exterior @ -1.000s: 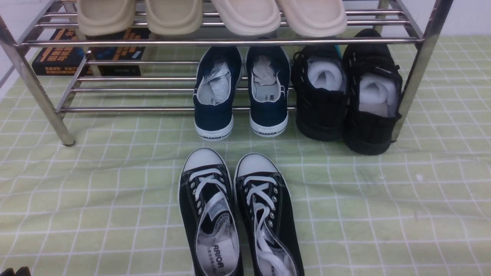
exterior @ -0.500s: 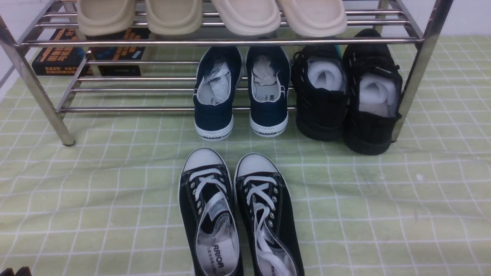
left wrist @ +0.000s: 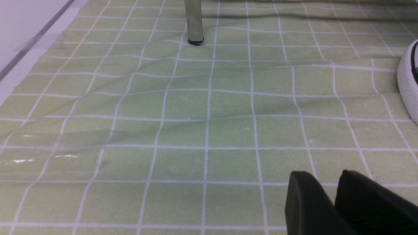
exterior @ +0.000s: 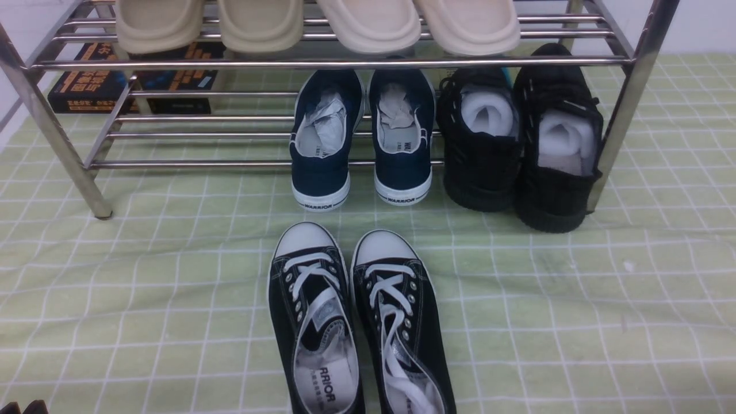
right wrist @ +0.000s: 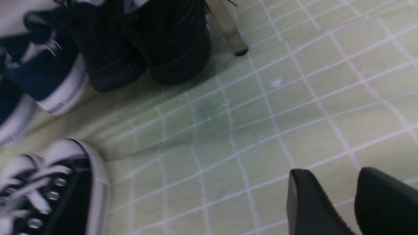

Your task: Take the shoes off the shelf with your hand from the green coffee tablecloth.

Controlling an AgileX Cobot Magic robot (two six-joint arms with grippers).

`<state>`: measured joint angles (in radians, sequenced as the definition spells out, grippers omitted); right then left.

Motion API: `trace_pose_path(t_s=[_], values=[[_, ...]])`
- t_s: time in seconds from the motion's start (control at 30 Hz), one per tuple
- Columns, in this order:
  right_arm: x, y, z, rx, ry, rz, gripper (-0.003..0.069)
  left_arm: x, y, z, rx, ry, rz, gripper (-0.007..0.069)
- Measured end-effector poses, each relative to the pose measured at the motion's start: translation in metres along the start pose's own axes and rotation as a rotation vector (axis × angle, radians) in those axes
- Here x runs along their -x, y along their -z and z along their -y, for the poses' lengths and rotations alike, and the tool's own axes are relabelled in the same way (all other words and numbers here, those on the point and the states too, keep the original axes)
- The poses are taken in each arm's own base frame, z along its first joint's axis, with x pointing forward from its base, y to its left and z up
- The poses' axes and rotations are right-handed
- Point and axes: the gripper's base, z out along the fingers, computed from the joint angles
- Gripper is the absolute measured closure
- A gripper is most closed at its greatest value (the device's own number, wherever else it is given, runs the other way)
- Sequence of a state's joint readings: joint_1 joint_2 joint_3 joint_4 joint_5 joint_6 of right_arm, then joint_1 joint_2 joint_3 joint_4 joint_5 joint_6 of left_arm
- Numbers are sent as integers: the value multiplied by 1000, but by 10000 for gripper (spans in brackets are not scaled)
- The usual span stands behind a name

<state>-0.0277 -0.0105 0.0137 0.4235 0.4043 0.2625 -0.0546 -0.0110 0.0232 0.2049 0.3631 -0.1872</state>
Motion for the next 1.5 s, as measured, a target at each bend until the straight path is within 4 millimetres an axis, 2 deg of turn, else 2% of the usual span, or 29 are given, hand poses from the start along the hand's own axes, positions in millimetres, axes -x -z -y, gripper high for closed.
trace_pose_path(t_s=[0.1,0.47,0.57,0.67,0.7,0.77,0.83,0.87,0.97,1.0,1.07,1.1,1.13,1.17,1.23,1.33,1.4,1.47,1.5], values=[[-2,0,-3,41,-137,-16,419,0,0,0,0,0,0,446],[0,1,-9,87,-217,-18,435,0,0,0,0,0,0,445],[23,14,-30,155,-99,58,496,0,0,0,0,0,0,444],[59,34,-59,187,102,159,594,0,0,0,0,0,0,438],[77,39,-74,174,196,171,632,0,0,0,0,0,0,435],[98,39,-89,126,298,123,662,0,0,0,0,0,0,433],[113,27,-100,55,344,-29,664,0,0,0,0,0,0,431],[117,28,-103,52,343,-38,664,0,0,0,0,0,0,431],[135,-10,-111,-112,315,-425,655,0,0,0,0,0,0,431],[135,-10,-111,-113,316,-425,655,0,0,0,0,0,0,431],[140,-36,-112,-164,298,-589,648,0,0,0,0,0,0,431],[142,-58,-113,-159,292,-691,640,0,0,0,0,0,0,431],[141,-68,-114,-139,287,-737,634,0,0,0,0,0,0,431],[142,-73,-114,-132,292,-755,630,0,0,0,0,0,0,431],[138,-99,-123,-17,289,-848,596,0,0,0,0,0,0,431],[135,-122,-145,121,319,-901,539,0,0,0,0,0,0,431],[136,-130,-155,155,345,-905,517,0,0,0,0,0,0,431],[135,-146,-177,184,423,-895,480,0,0,0,0,0,0,431],[135,-147,-179,187,422,-895,477,0,0,0,0,0,0,431]])
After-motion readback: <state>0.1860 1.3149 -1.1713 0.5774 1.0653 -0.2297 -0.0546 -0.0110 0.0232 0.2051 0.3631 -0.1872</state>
